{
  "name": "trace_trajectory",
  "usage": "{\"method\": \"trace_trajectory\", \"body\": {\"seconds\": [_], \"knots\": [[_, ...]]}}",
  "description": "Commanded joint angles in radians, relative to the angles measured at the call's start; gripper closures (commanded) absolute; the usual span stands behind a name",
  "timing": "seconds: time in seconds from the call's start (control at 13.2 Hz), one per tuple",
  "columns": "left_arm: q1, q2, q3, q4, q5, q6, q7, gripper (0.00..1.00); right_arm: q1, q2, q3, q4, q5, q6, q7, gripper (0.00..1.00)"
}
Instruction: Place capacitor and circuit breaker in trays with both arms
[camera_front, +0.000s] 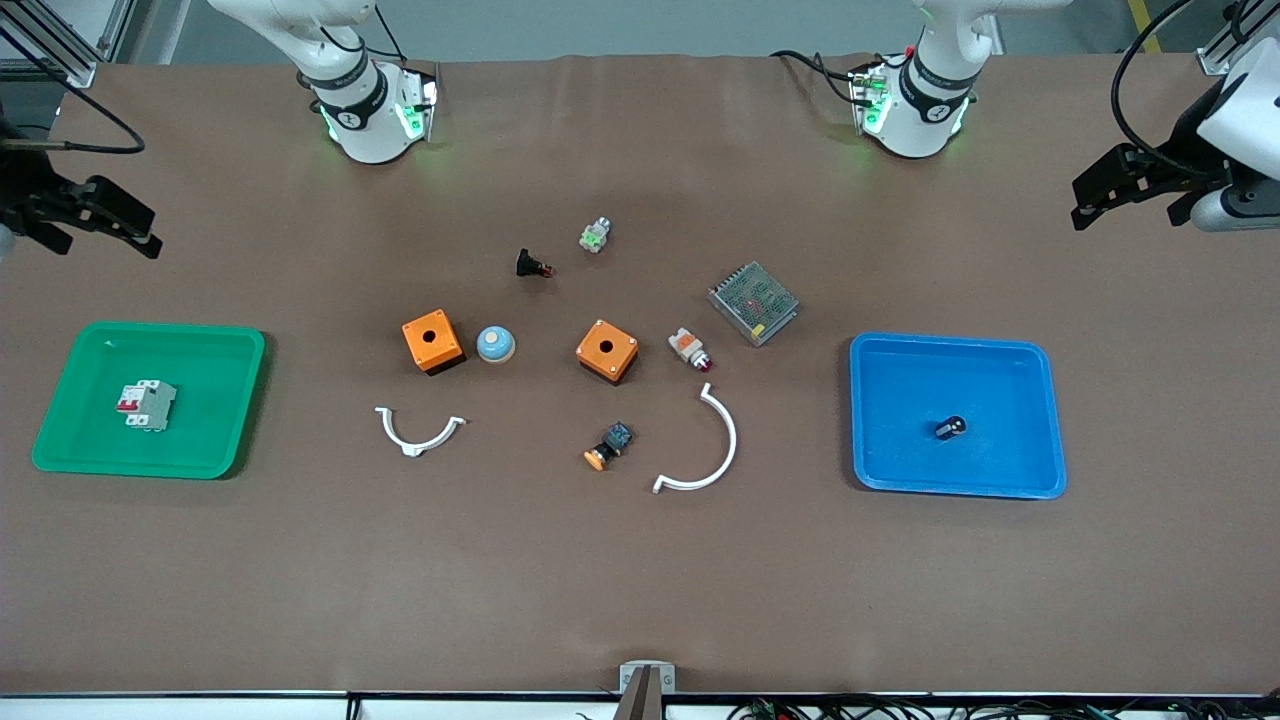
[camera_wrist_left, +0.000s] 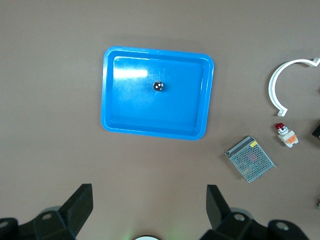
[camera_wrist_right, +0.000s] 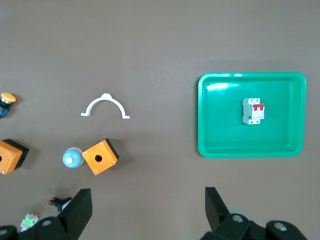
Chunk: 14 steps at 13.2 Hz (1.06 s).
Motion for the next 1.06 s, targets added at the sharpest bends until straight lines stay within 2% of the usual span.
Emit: {"method": "trace_trajectory", "body": {"seconds": [0.0, 0.99], "knots": [[0.008, -0.008, -0.001, -0.002, -0.002, -0.001, 0.023, 0.00, -0.028, 0.060, 0.002, 0.088, 0.018, -0.005, -0.001, 0.00], [0.017, 0.009, -0.001, 0.024, -0.006, -0.001, 0.020, 0.00, -0.030, 0.106, 0.002, 0.111, 0.012, 0.013, -0.003, 0.00]]}}
